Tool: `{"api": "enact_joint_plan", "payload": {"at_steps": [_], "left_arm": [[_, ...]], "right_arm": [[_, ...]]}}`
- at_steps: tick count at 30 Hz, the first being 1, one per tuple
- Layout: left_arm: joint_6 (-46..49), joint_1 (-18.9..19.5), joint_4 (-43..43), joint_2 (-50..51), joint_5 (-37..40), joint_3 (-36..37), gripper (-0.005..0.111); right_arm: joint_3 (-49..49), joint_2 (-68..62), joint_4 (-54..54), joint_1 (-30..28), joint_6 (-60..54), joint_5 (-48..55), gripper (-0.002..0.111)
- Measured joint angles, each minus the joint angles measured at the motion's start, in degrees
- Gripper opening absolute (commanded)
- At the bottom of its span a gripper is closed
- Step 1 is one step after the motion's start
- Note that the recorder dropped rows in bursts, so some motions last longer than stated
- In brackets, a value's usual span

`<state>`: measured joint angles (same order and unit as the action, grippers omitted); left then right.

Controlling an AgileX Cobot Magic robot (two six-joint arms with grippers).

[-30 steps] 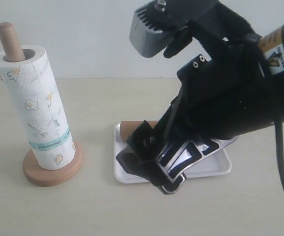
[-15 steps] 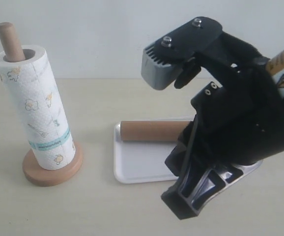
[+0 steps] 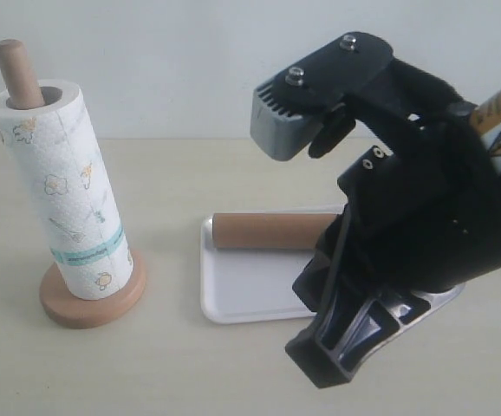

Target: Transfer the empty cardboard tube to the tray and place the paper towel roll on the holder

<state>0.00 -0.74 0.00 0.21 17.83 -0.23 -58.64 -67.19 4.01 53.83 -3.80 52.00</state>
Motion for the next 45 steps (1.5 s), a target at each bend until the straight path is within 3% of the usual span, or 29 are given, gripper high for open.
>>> {"api": "enact_joint_plan", "payload": {"at_steps": [12, 18, 21, 24, 26, 30, 35, 45], "left_arm": [[0.00, 0.00, 0.00, 0.00, 0.00, 0.00, 0.004], [0.00, 0.00, 0.00, 0.00, 0.00, 0.00, 0.004], [0.00, 0.00, 0.00, 0.00, 0.00, 0.00, 0.004], [0.00, 0.00, 0.00, 0.00, 0.00, 0.00, 0.004], [0.00, 0.00, 0.00, 0.00, 0.00, 0.00, 0.004], [0.00, 0.00, 0.00, 0.00, 0.00, 0.00, 0.004], [0.00, 0.00, 0.00, 0.00, 0.04, 0.00, 0.004], [0.00, 0.00, 0.00, 0.00, 0.15, 0.00, 0.004]], "right_arm": [[0.00, 2.42, 0.00, 0.00, 0.00, 0.00, 0.009], [0.29, 9.71, 0.30, 0.00, 1.18, -0.76, 0.009], [3.28, 16.73, 1.13, -1.14, 1.25, -6.34, 0.009], [9.14, 25.22, 1.80, -5.75, 0.98, -15.04, 0.009], [16.36, 33.64, 1.92, -12.05, 1.72, -21.75, 0.009], [28.99, 48.14, 2.18, -23.45, 2.12, -22.87, 0.009], [38.08, 63.16, 2.52, -34.92, 2.34, -23.33, 0.009], [46.59, 66.89, 4.51, -49.24, 4.48, -34.08, 0.009]]}}
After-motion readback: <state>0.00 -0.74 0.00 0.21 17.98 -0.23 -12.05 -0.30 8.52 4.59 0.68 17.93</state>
